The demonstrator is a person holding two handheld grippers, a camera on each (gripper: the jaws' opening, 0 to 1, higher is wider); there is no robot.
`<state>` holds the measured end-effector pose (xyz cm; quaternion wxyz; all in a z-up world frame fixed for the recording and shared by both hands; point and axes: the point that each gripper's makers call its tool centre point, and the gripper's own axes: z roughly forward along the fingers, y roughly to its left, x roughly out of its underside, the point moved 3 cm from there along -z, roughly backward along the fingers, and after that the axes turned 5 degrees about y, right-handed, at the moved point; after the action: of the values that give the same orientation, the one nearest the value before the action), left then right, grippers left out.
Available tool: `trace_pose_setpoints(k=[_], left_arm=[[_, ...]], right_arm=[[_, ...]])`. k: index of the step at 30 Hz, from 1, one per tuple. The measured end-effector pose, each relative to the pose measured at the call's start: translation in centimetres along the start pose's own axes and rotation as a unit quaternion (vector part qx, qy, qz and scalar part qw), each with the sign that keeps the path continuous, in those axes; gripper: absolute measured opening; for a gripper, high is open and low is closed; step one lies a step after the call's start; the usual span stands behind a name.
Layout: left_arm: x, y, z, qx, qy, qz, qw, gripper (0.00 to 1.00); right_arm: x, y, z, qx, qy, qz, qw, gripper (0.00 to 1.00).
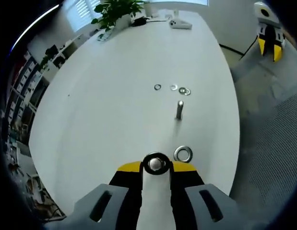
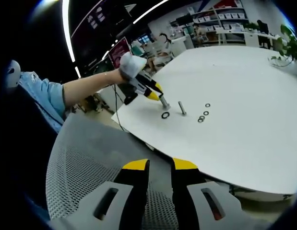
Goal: Place the washer onto the threaded stud by aligning its center hole with the stud, sliding it down to the base, and recovering from edge contact or off-axis alignment until the washer reaches the visible bottom stop.
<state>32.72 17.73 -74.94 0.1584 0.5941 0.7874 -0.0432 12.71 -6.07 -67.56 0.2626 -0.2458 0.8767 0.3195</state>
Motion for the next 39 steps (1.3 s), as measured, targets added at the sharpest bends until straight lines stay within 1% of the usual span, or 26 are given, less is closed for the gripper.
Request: trace_pose_setpoints(k=[1,2,3,5,6,9,12,15,19,24,25,27,29,32,33,34,35,37,38,39], left_arm=[[0.0,0.0,0.0,0.0,0.007,0.008,0.9999,0.19],[0.0,0.0,-0.1,-0.002,0.021,0.028,0.9994,0.19],[-0.1,0.1,0.0,-0.004,0.031,0.038,0.9988,0.19],[-0.2,-0.1,0.0,0.001,0.056,0.052,0.9971,0.19],[-0.3,0.0,0.3,0.003,0.069,0.065,0.9955,0.19],[-0.4,-0.2,1.1,0.011,0.087,0.071,0.9936,0.19],[-0.1,-0.2,2.3,0.017,0.103,0.071,0.992,0.19],[0.0,-0.2,3.1,0.021,0.104,0.067,0.9921,0.19],[0.4,-0.3,4.1,0.032,0.106,0.045,0.9929,0.19],[0.9,-0.3,4.7,0.033,0.11,0.043,0.9925,0.19],[0.9,-0.3,4.7,0.034,0.11,0.04,0.9926,0.19],[0.8,-0.5,4.7,0.046,0.104,0.021,0.9933,0.2],[0.9,-0.3,4.8,0.048,0.107,0.017,0.9929,0.2],[1.0,-0.4,4.7,0.051,0.089,-0.002,0.9947,0.22],[0.8,-0.5,4.6,0.05,0.075,-0.006,0.9959,0.23],[0.9,-0.4,4.4,0.052,0.064,-0.029,0.9962,0.22],[1.4,-0.8,4.0,0.07,0.075,-0.03,0.9943,0.21],[1.6,-0.7,3.2,0.058,0.063,-0.024,0.9961,0.22],[1.6,-0.5,2.8,0.048,0.05,-0.026,0.9972,0.25],[1.7,-0.5,2.5,0.047,0.046,-0.034,0.9972,0.28]], right_arm=[[0.0,0.0,0.0,0.0,0.0,0.0,1.0,0.21],[0.0,0.0,0.0,-0.001,0.001,-0.001,1.0,0.21],[0.0,0.0,0.0,-0.001,0.002,-0.001,1.0,0.21],[0.0,0.0,0.0,-0.002,0.003,-0.002,1.0,0.21],[0.1,0.1,0.0,-0.003,0.004,-0.002,1.0,0.21],[0.1,0.1,0.0,-0.004,0.005,-0.003,1.0,0.21],[0.1,0.1,0.0,-0.003,0.003,-0.002,1.0,0.21],[0.1,0.1,0.0,-0.003,0.003,-0.001,1.0,0.21],[0.2,0.1,0.1,-0.007,0.007,-0.001,1.0,0.2],[0.2,0.2,0.1,-0.008,0.01,-0.002,0.9999,0.2],[0.2,0.2,0.1,-0.009,0.01,-0.002,0.9999,0.2],[0.3,0.2,0.1,-0.01,0.012,-0.002,0.9999,0.2],[0.3,0.2,0.1,-0.01,0.013,-0.003,0.9999,0.2],[0.3,0.2,0.2,-0.011,0.015,-0.004,0.9998,0.2],[0.3,0.2,0.2,-0.011,0.015,-0.004,0.9998,0.2],[0.3,0.2,0.1,-0.011,0.014,-0.004,0.9998,0.2],[0.3,0.2,0.1,-0.01,0.013,-0.004,0.9999,0.2],[0.3,0.2,0.1,-0.011,0.013,-0.005,0.9999,0.2],[0.3,0.2,0.1,-0.011,0.013,-0.006,0.9998,0.2],[0.3,0.2,0.2,-0.011,0.013,-0.007,0.9998,0.2]])
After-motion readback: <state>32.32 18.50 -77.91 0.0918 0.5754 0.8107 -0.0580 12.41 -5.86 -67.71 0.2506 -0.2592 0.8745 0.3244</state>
